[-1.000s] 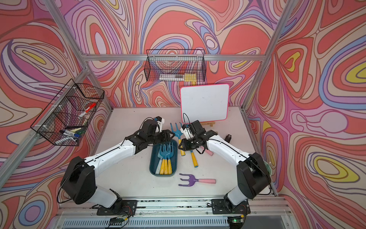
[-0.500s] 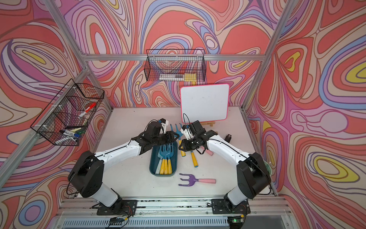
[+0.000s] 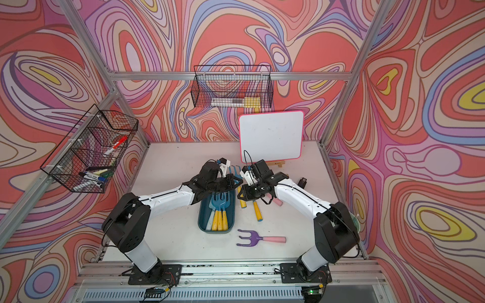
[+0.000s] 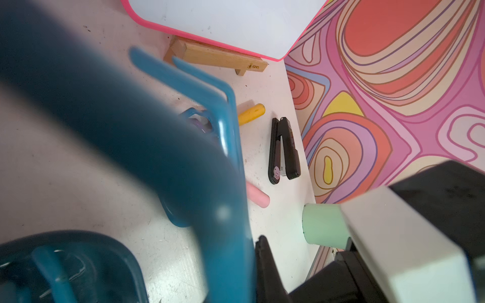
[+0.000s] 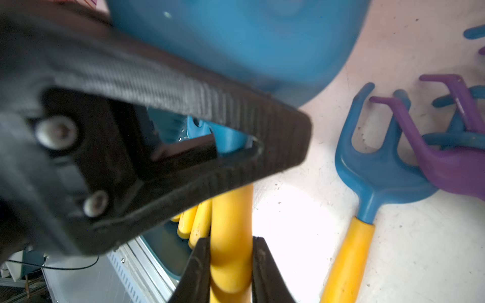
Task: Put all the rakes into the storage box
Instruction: Place the rake in the storage box.
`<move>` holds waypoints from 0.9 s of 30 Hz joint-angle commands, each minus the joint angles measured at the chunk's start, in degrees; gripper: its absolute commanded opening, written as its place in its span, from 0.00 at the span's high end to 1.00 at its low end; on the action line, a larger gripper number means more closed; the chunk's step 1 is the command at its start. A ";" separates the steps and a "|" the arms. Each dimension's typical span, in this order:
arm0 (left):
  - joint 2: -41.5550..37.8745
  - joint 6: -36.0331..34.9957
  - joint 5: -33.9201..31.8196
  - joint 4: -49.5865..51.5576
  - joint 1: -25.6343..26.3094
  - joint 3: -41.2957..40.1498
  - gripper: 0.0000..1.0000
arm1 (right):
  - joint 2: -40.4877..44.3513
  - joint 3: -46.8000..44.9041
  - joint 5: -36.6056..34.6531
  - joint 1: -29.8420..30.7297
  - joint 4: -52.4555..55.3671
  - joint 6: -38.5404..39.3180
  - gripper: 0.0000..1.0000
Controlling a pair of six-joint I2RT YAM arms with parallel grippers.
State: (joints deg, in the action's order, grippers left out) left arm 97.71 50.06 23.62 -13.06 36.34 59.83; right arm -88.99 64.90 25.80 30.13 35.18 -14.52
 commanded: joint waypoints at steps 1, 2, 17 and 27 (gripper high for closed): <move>-2.26 0.56 -1.33 1.10 0.05 -1.62 1.00 | 0.38 0.22 -0.27 0.37 -0.46 0.69 0.90; -2.96 0.48 -1.40 1.72 0.01 -2.04 1.00 | 0.32 0.19 -0.23 0.31 -0.55 0.67 0.90; -18.42 -8.93 -8.13 21.64 -0.13 -8.08 1.00 | -0.40 -0.94 -1.96 0.32 -0.91 0.44 0.59; -17.99 -11.22 -10.83 23.30 -0.13 -10.44 1.00 | -0.42 -1.21 -2.44 0.33 -0.99 0.37 0.57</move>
State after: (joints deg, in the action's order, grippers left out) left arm 79.75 40.93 13.10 7.81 36.32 49.41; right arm -89.03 64.42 26.41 30.22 33.39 -14.46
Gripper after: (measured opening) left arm 0.140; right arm 0.430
